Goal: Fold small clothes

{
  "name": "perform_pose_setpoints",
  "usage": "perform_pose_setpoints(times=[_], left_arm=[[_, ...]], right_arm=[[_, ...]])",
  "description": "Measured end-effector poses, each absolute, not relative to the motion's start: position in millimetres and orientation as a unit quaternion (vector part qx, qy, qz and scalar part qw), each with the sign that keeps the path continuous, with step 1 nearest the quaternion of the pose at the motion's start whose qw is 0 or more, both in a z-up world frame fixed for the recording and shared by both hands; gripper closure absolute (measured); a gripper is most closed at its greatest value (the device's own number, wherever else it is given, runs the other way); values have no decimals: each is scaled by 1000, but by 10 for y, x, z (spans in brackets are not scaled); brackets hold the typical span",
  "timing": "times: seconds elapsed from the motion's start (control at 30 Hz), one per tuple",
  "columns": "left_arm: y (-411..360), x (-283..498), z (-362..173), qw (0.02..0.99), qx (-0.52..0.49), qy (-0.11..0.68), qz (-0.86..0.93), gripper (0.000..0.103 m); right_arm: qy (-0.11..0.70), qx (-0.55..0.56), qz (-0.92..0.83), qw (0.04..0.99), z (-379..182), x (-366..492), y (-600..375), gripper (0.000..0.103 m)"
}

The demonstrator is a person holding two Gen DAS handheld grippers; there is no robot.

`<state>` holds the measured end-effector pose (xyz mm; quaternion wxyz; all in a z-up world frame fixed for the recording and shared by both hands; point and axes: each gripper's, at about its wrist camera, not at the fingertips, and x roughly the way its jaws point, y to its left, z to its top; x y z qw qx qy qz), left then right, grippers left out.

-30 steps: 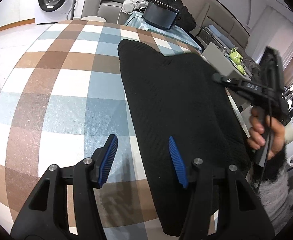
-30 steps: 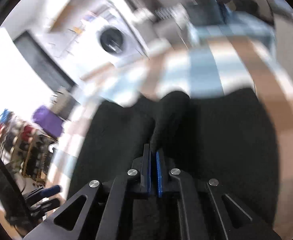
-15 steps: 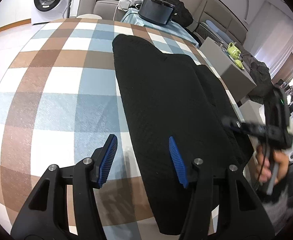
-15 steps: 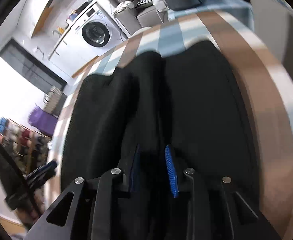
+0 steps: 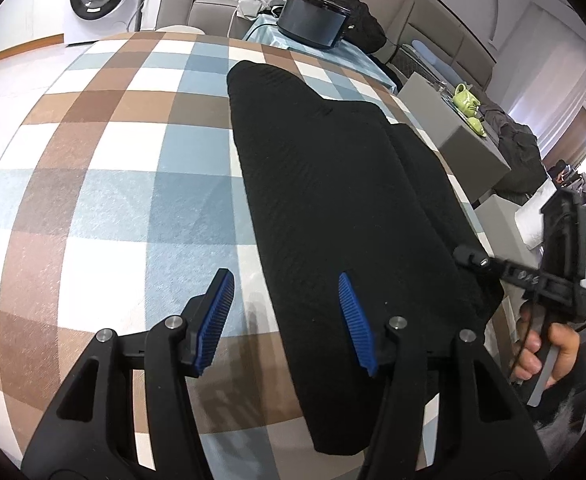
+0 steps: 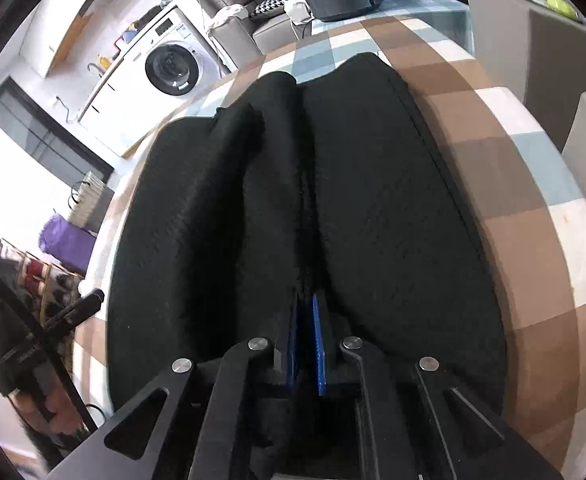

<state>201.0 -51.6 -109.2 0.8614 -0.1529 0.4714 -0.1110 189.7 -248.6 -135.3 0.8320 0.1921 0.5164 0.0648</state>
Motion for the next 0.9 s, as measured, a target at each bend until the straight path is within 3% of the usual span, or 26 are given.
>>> perform_pose_setpoints(times=[0.1, 0.27, 0.43, 0.47, 0.57, 0.7, 0.9], left_arm=[[-475, 2012, -1099, 862, -156, 470, -112, 51], [-450, 2027, -1106, 861, -157, 470, -112, 51], [-426, 2008, -1088, 864, -158, 465, -111, 51], [-421, 2005, -1086, 864, -159, 465, -110, 51], [-411, 2008, -1083, 865, -158, 464, -109, 51], [-402, 2013, -1071, 866, -157, 462, -107, 51], [-423, 2012, -1056, 868, -154, 461, -105, 51]], right_arm=[[489, 198, 81, 846, -1184, 1923, -2442, 77], [481, 199, 109, 847, -1104, 2166, -2222, 74], [513, 197, 111, 828, -1381, 2547, -1997, 70], [516, 186, 96, 831, -1421, 2632, -1972, 71], [520, 173, 112, 829, -1408, 2753, -1903, 92], [462, 127, 151, 865, -1096, 2692, -1776, 94], [517, 118, 73, 845, -1380, 2819, -2003, 91]])
